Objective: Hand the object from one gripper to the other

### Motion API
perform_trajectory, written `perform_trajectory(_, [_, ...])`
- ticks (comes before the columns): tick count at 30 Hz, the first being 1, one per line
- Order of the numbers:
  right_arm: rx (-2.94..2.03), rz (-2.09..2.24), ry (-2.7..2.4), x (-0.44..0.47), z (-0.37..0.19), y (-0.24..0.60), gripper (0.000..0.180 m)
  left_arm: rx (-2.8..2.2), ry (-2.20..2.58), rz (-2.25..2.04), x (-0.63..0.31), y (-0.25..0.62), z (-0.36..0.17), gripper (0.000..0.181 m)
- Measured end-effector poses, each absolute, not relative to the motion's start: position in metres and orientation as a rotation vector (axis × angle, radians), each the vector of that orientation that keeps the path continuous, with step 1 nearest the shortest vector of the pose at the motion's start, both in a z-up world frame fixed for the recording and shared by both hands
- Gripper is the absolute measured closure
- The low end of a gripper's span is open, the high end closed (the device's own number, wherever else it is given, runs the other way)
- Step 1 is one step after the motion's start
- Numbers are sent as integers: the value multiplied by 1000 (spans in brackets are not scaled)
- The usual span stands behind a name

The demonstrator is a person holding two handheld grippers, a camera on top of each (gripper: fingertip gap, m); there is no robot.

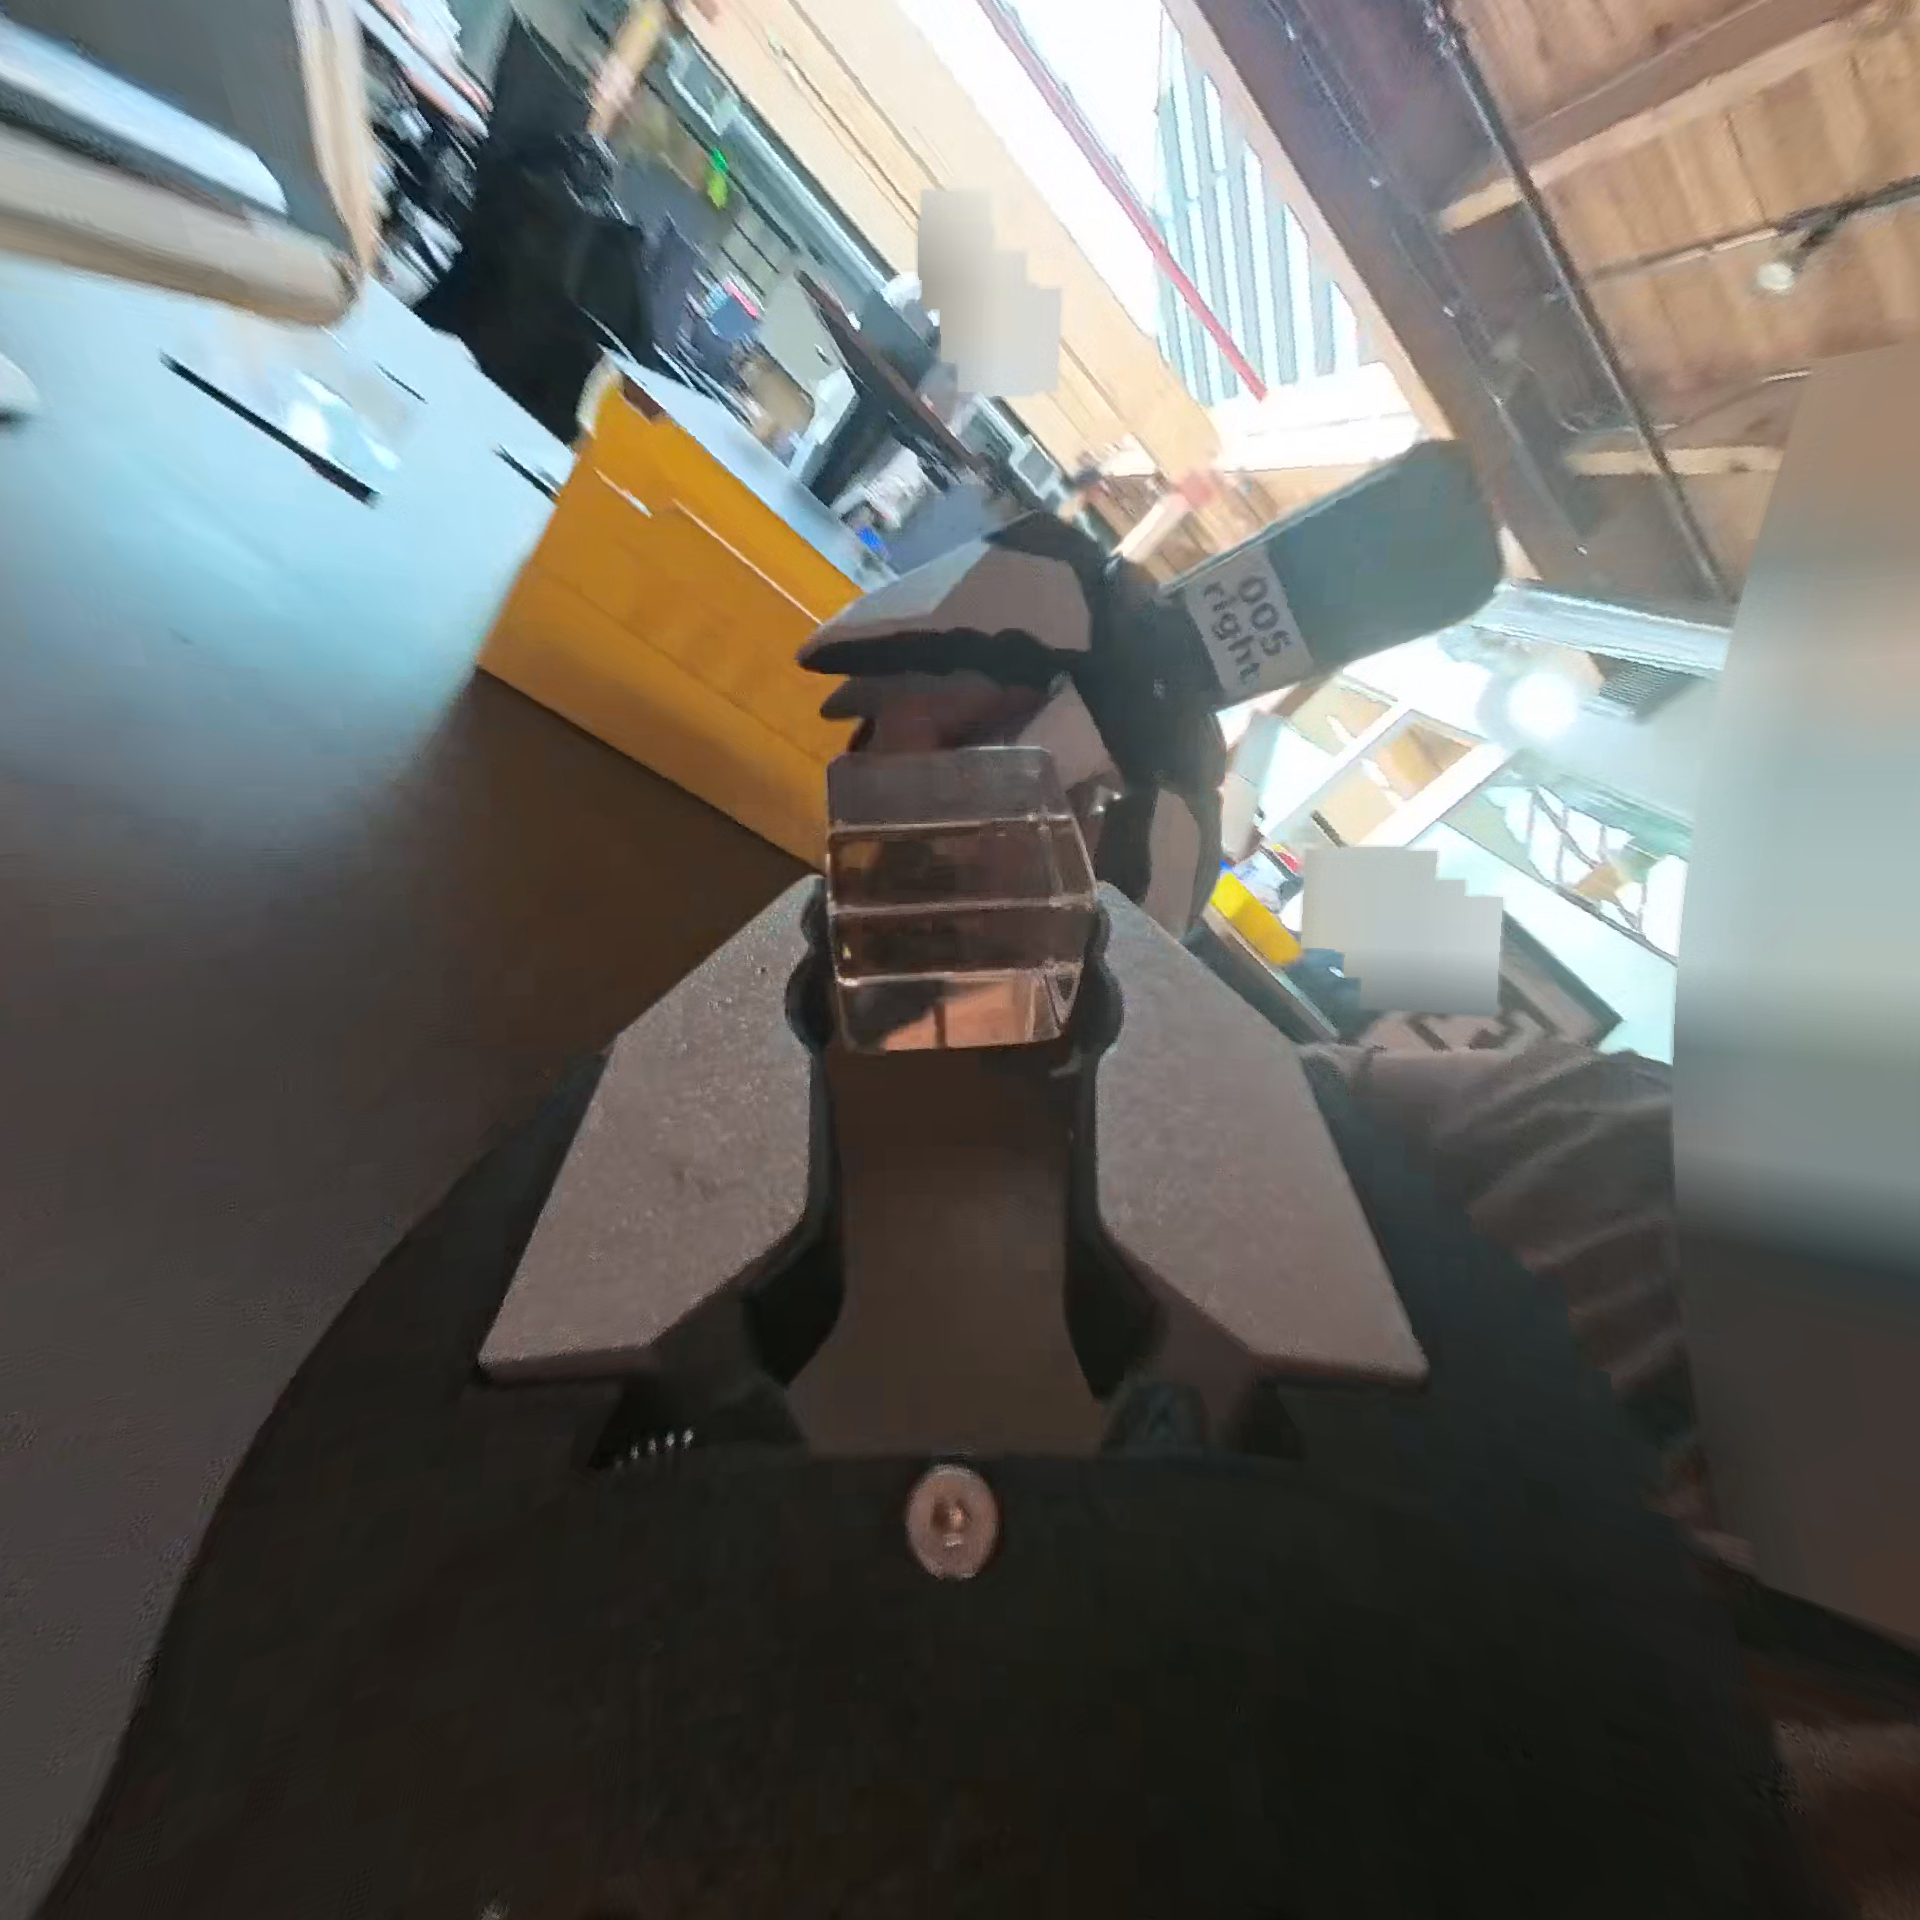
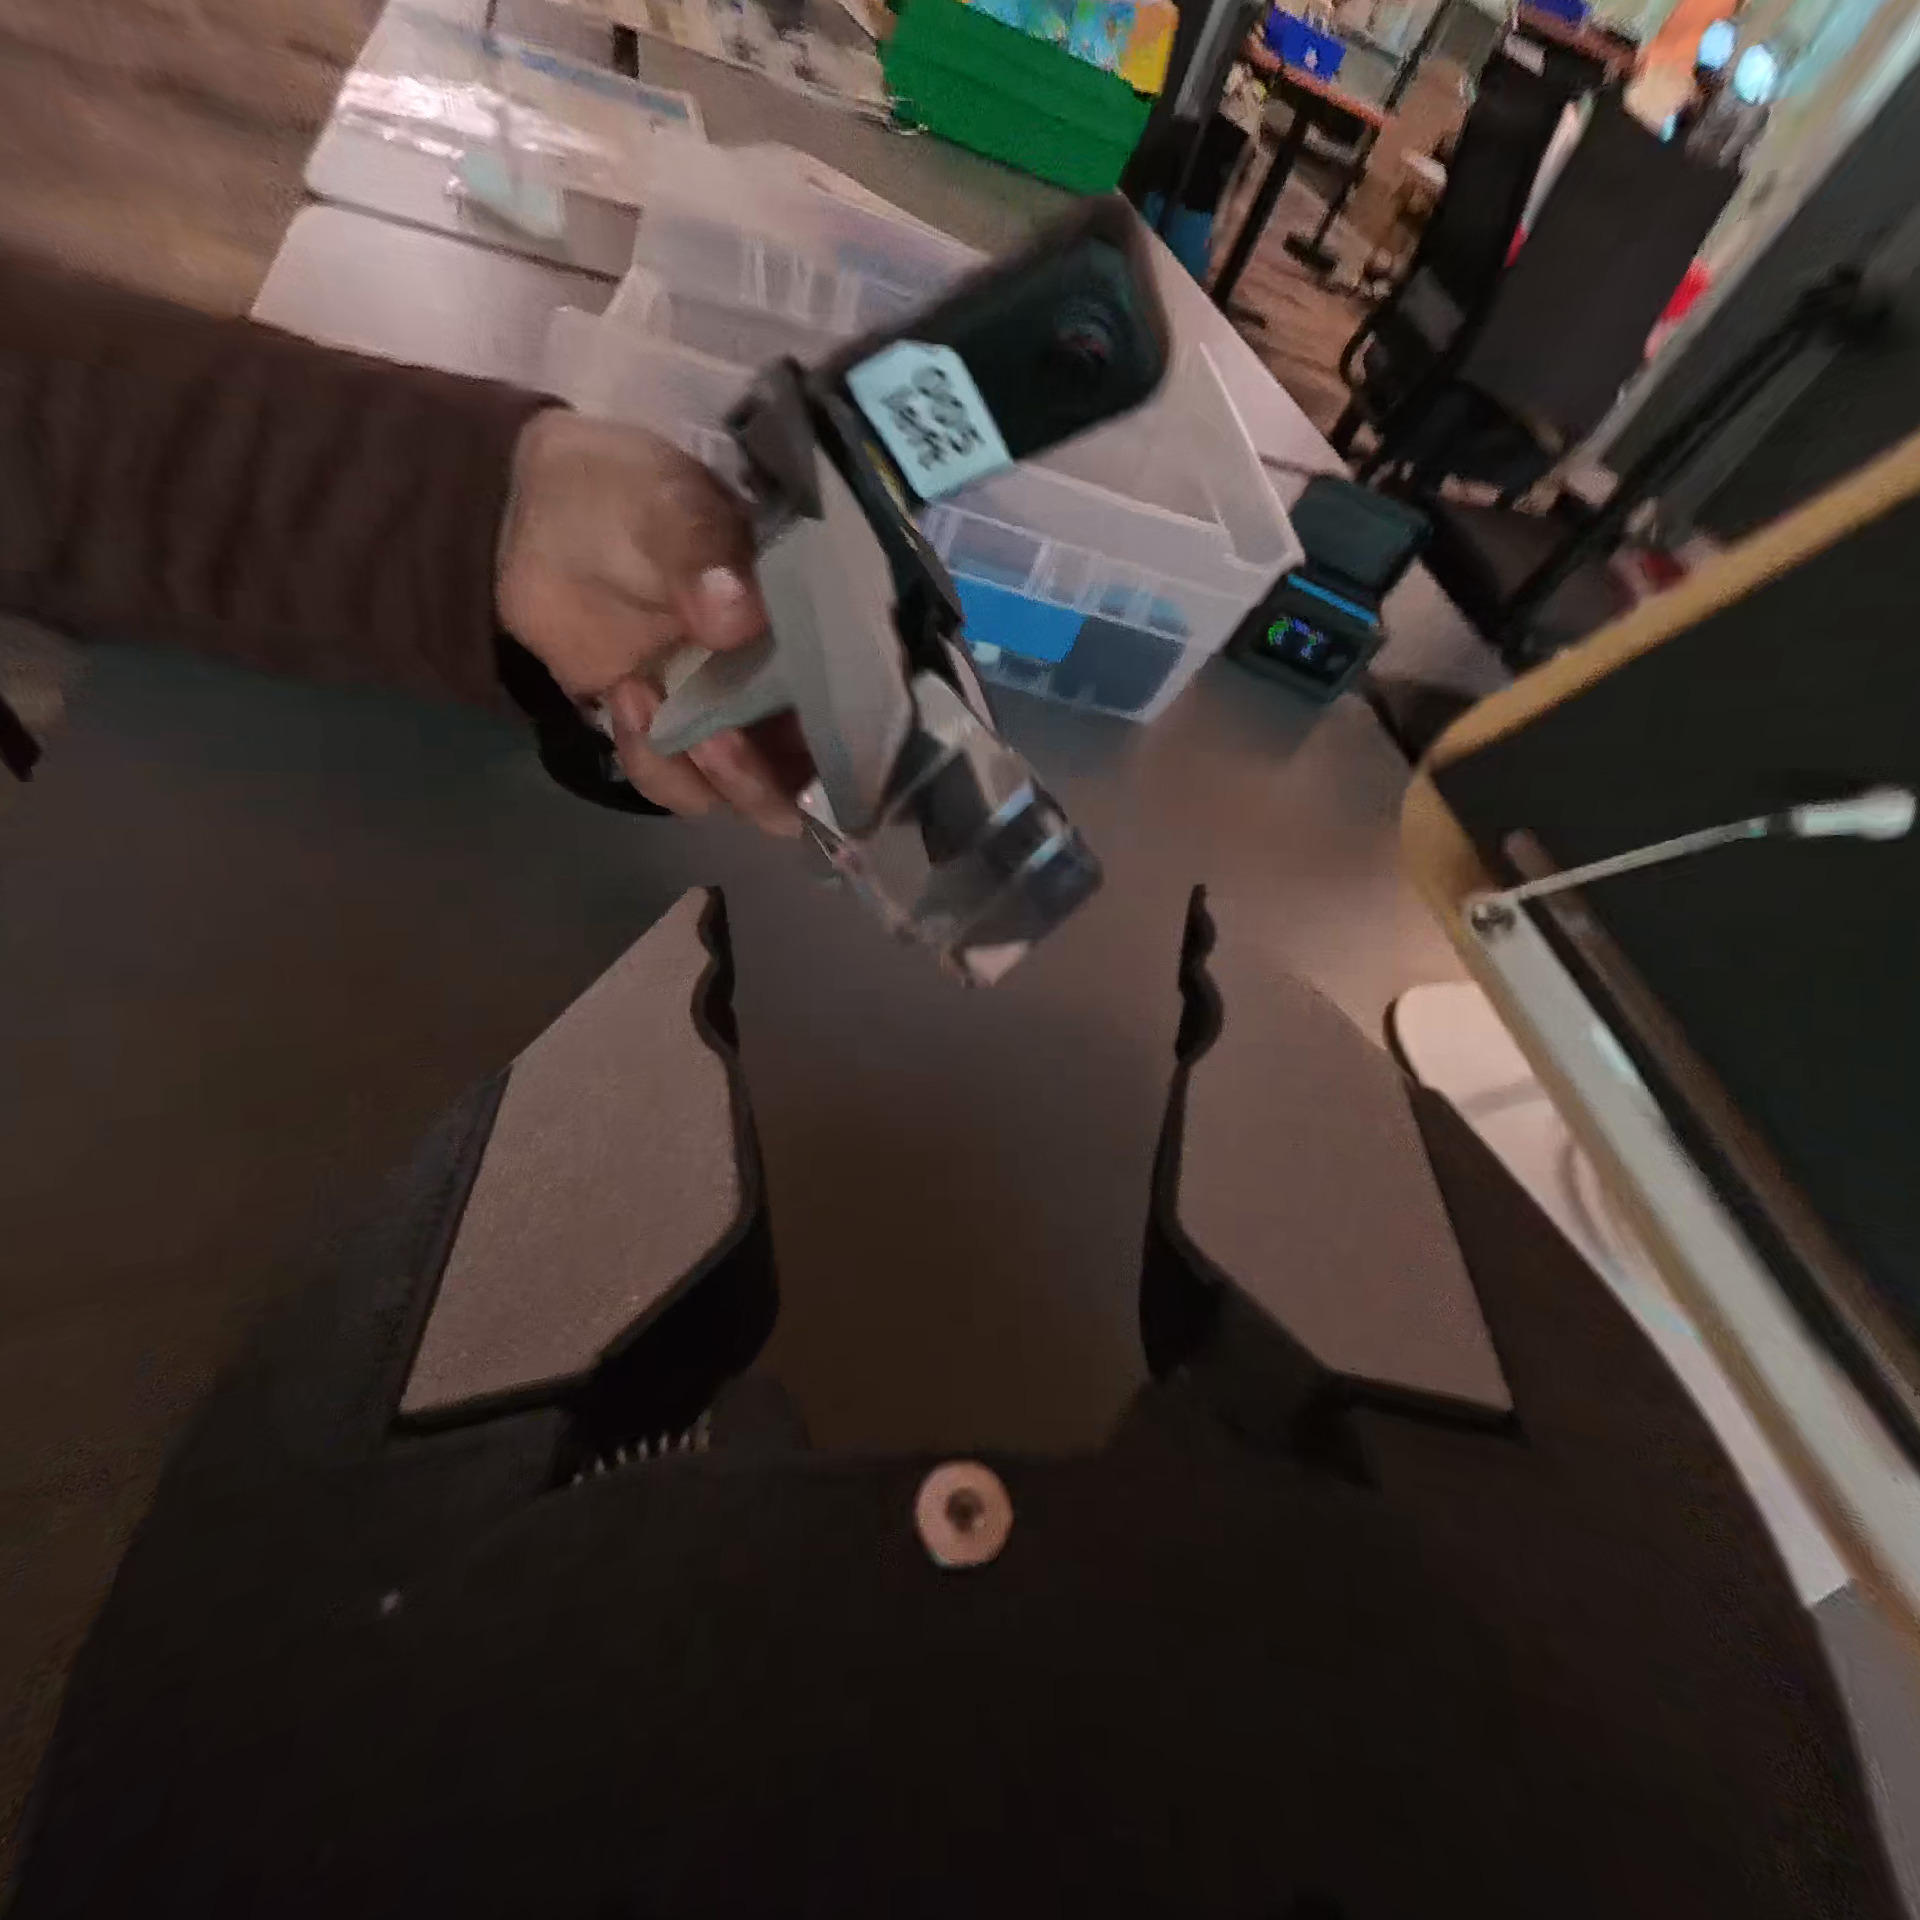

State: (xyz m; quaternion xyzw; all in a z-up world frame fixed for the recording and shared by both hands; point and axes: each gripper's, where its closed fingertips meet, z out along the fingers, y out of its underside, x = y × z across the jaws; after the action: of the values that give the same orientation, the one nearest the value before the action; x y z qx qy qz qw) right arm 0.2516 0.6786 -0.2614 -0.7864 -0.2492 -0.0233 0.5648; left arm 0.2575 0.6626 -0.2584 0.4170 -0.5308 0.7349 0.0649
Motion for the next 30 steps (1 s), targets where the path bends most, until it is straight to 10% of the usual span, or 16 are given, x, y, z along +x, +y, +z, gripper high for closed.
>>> perform_trajectory(3, [-1808,-158,-738,235,-266,677,132,1176,-1631,2138,250,645,-264,137])
perform_trajectory(20, [-1899,-505,163,393,-146,578,135,1452,-1928,2361,271,694,-256,172])
perform_trajectory(30, [-2374,-657,747,571,-269,454,138,1569,-2455,2041,281,684,-297,158])
